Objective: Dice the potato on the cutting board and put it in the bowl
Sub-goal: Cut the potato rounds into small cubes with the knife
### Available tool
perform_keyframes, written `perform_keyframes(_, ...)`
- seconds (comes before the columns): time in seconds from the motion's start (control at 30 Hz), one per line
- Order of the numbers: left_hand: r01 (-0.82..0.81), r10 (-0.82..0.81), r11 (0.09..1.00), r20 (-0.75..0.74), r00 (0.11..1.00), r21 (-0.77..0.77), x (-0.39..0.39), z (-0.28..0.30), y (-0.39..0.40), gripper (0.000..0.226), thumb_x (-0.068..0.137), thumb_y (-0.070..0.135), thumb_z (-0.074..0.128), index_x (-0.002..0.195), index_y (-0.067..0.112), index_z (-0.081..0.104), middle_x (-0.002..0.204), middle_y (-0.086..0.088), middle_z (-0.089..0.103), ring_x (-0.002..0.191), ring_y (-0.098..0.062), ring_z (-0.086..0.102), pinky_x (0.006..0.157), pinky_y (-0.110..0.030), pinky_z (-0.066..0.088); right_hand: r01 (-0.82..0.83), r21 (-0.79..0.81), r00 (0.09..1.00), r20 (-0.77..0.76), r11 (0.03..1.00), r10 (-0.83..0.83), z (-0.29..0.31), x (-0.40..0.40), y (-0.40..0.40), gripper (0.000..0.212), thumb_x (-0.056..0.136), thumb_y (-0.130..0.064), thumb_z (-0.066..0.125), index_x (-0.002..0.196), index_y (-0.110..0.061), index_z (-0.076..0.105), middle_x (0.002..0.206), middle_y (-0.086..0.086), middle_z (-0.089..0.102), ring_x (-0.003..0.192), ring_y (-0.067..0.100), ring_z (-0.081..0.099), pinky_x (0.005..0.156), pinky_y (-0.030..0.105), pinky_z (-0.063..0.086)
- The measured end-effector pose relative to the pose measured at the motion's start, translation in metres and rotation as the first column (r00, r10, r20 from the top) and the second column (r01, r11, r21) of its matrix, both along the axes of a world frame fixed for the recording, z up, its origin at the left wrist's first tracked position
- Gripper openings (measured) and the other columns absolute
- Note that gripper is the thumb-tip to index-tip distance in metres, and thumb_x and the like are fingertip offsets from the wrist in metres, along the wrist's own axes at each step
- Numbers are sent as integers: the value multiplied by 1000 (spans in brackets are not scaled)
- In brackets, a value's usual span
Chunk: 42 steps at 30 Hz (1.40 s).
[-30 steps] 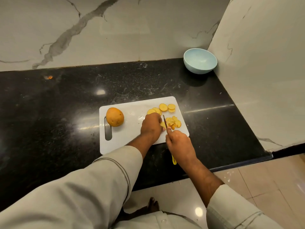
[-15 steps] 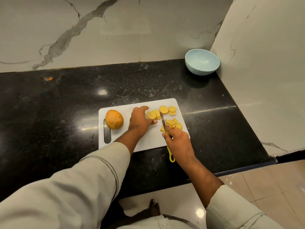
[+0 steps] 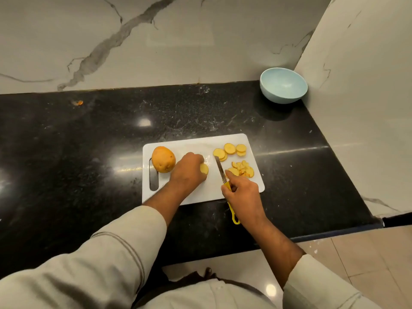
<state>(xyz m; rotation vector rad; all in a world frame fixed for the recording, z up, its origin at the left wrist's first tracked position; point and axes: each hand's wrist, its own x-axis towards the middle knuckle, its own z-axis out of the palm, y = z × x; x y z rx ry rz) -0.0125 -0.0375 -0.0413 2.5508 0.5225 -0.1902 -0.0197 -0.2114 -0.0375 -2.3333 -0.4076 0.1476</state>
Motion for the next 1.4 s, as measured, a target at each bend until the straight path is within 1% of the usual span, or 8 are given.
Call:
perform_keyframes(0.1,-25,22,997,-32,999,-75,-17,-4,4,52,74,23,79,122,17,62,119,-3,57,106,-23,58,85,-31,48,-84,-74,996,15,994,85,-3,-8,5,39,91,-14,58,131,-13,58,103,9,62,94,21,59,83,40,53)
perform_keyframes(0.23,-99,100,980,-2,995,-170,-30,-4,6,61,70,22,84,126,13,62,118,-5,63,106,-22,60,88,-27,45,-182,-273,979,41,945,200,-6,-17,13,41,98,-23,48,138,-13,51,109,9,57,97,26,58,84,37,48)
perform_keyframes(0.47,-183,193,962,28,981,-203,-35,-9,-1,46,75,19,80,118,10,68,116,-7,68,104,-23,63,87,-27,48,-220,-466,969,-2,857,248,-11,-19,29,45,103,-29,32,145,-15,38,104,8,65,90,24,61,73,34,45)
perform_keyframes(0.67,-126,135,986,75,988,-113,-36,-11,-8,32,83,15,71,115,13,67,110,-5,59,100,-24,59,81,-27,42,-243,-526,965,-42,815,261,-18,-26,38,47,102,-25,32,147,-12,33,104,9,63,91,25,63,73,34,48)
perform_keyframes(0.87,-61,63,998,70,996,-28,-34,-5,-10,27,86,17,68,112,11,66,110,-8,54,100,-26,56,84,-33,47,-267,-580,956,-56,770,289,-20,-25,46,54,98,-12,37,150,-6,23,108,11,61,92,28,63,70,34,46)
perform_keyframes(1.0,-57,58,998,65,996,-5,-35,-2,-12,27,88,18,67,114,11,65,110,-8,53,98,-26,57,80,-31,46,-257,-588,958,-53,767,280,-21,-27,47,54,98,-10,38,150,-5,22,110,11,61,93,28,64,74,36,50)
perform_keyframes(1.2,-77,76,997,78,994,4,-36,1,-16,24,89,14,64,112,9,64,110,-8,55,98,-27,57,80,-33,46,-264,-582,959,-69,769,276,-23,-24,47,55,98,-9,40,150,-5,21,110,13,60,93,28,64,72,35,50)
perform_keyframes(1.4,-122,125,991,51,991,-59,-35,4,-15,13,88,14,65,97,8,57,103,-11,59,93,-28,58,72,-32,43,-292,-612,950,-96,735,297,-21,-21,52,56,96,-6,41,149,-2,22,110,14,60,95,30,63,71,35,46)
